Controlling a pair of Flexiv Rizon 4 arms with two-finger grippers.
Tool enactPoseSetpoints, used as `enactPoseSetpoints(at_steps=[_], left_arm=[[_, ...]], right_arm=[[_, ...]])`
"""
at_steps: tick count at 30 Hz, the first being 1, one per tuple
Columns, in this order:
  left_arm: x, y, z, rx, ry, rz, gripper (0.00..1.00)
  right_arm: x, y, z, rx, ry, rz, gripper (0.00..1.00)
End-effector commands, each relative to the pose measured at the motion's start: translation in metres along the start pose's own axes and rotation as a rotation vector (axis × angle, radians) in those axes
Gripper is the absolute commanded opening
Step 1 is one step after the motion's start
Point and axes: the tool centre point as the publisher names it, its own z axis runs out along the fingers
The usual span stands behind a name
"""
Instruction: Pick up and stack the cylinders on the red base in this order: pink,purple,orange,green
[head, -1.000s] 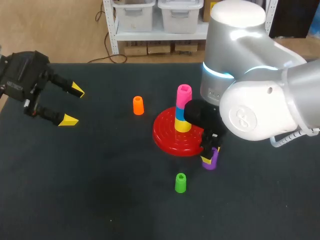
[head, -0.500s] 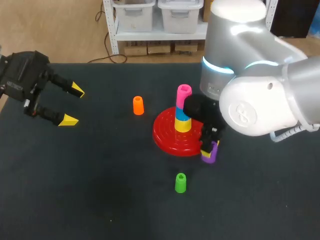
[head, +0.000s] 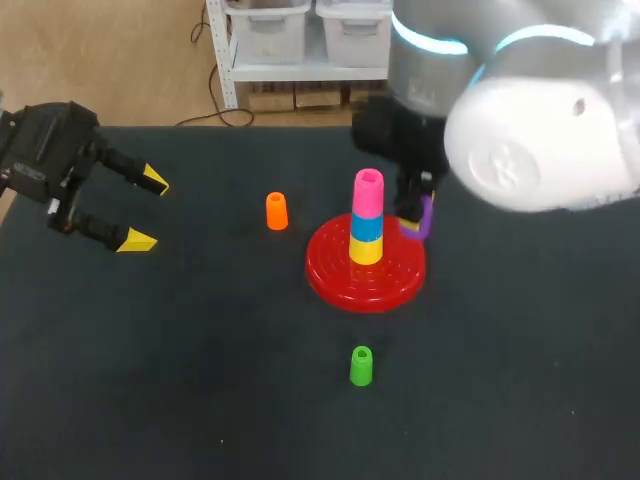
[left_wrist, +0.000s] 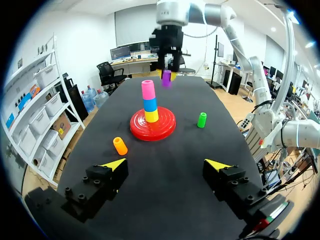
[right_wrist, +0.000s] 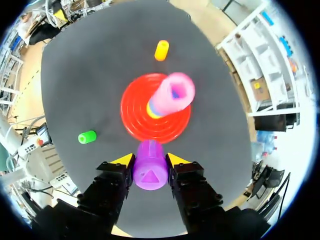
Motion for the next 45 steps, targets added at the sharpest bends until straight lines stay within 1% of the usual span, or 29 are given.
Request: enactPoseSetpoints(at_steps=[1, 3, 8, 11, 19, 35, 45], left_arm=[[0.001, -0.001, 0.0, -0.004, -0.004, 0.003, 1.0], [0.001, -0.001, 0.0, -0.004, -0.004, 0.003, 1.0], [0.001, -0.001, 0.0, -0.004, -0.004, 0.003, 1.0], [0.001, -0.001, 0.0, -0.004, -0.004, 0.003, 1.0], [0.001, -0.001, 0.0, -0.004, -0.004, 0.003, 1.0], [0.001, -0.001, 0.0, -0.004, -0.004, 0.003, 1.0], [0.001, -0.001, 0.0, -0.004, -0.004, 0.003, 1.0]], right_arm=[[-0.008, -0.008, -0.027, -0.008, 0.012, -0.02, 0.0], [-0.014, -0.011, -0.032, -0.005, 0.018, -0.038, 0.0], [-0.027, -0.013, -0.04, -0.053, 0.019, -0.083, 0.0], [-0.035, -0.012, -0.04, -0.09, 0.024, -0.107, 0.0], [-0.05, -0.016, -0.032, -0.092, 0.054, -0.134, 0.0], [-0.059, -0.019, -0.019, -0.097, 0.039, -0.147, 0.0], [-0.062, -0.031, -0.019, -0.098, 0.027, -0.149, 0.0]])
